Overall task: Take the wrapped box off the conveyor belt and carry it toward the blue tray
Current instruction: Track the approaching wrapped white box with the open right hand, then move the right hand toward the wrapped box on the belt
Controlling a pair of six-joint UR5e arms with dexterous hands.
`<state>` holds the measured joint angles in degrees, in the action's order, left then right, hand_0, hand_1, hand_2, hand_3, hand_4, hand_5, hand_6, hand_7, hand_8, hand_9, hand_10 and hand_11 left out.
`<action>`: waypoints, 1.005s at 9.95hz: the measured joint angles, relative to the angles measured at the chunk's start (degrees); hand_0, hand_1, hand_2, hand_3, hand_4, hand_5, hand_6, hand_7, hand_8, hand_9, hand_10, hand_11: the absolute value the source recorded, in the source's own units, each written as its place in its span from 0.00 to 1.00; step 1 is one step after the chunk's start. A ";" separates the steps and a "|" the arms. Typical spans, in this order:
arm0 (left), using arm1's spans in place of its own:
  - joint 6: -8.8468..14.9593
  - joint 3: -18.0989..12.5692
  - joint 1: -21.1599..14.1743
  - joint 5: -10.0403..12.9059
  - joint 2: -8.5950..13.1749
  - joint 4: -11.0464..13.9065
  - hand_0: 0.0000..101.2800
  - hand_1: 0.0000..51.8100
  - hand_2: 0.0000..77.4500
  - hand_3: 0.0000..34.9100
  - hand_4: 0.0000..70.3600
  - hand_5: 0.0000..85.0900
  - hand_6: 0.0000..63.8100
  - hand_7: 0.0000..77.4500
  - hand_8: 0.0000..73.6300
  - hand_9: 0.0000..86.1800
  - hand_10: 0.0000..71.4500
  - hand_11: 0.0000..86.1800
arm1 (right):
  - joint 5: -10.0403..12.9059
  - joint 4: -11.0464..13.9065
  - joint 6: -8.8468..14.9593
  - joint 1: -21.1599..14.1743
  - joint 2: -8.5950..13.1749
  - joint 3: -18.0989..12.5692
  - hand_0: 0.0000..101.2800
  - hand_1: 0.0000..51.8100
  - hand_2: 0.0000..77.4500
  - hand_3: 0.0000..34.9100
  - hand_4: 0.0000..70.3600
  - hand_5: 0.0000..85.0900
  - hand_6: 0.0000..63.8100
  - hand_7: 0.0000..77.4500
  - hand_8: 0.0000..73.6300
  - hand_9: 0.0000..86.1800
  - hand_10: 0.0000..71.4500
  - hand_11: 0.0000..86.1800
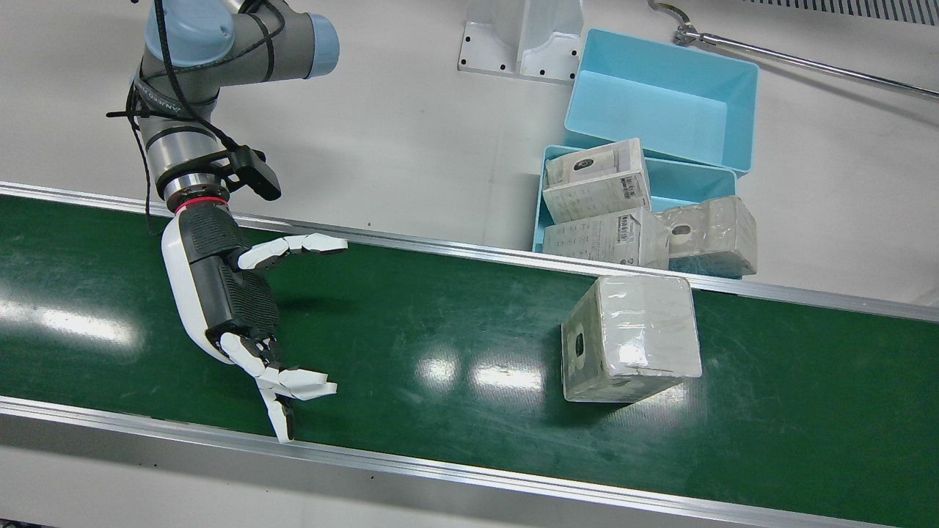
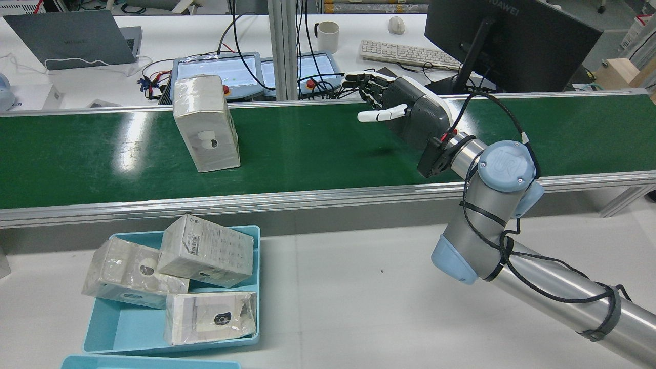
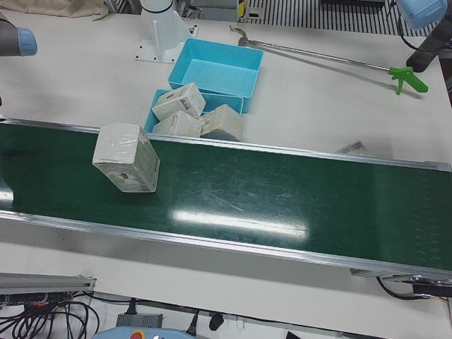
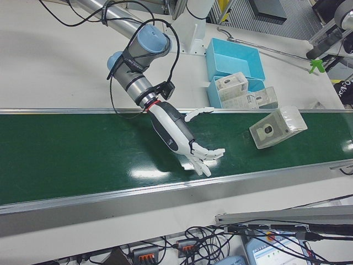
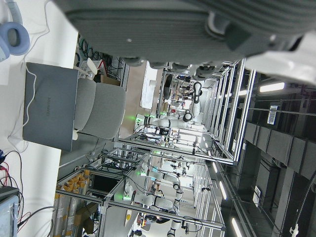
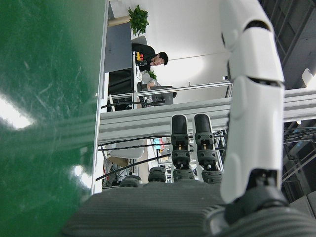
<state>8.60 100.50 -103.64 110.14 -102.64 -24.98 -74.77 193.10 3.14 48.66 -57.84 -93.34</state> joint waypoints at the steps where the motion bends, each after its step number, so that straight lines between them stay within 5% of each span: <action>1: 0.00 0.00 0.00 0.00 0.00 0.00 0.00 0.00 0.01 0.00 0.00 0.01 0.00 0.01 0.01 0.00 0.01 0.00 | -0.01 0.00 0.01 -0.19 0.01 0.04 0.47 0.28 0.22 0.04 0.29 0.26 0.15 0.32 0.01 0.06 0.00 0.02; 10: 0.00 0.00 0.00 0.00 0.00 0.00 0.00 0.00 0.01 0.00 0.00 0.01 0.00 0.01 0.01 0.00 0.01 0.00 | -0.08 0.00 -0.52 -0.70 -0.08 -0.70 0.47 0.31 0.23 0.07 0.25 0.27 0.12 0.30 0.01 0.04 0.00 0.02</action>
<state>8.59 100.51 -103.64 110.14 -102.64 -24.98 -74.85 193.10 2.62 47.96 -57.92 -94.03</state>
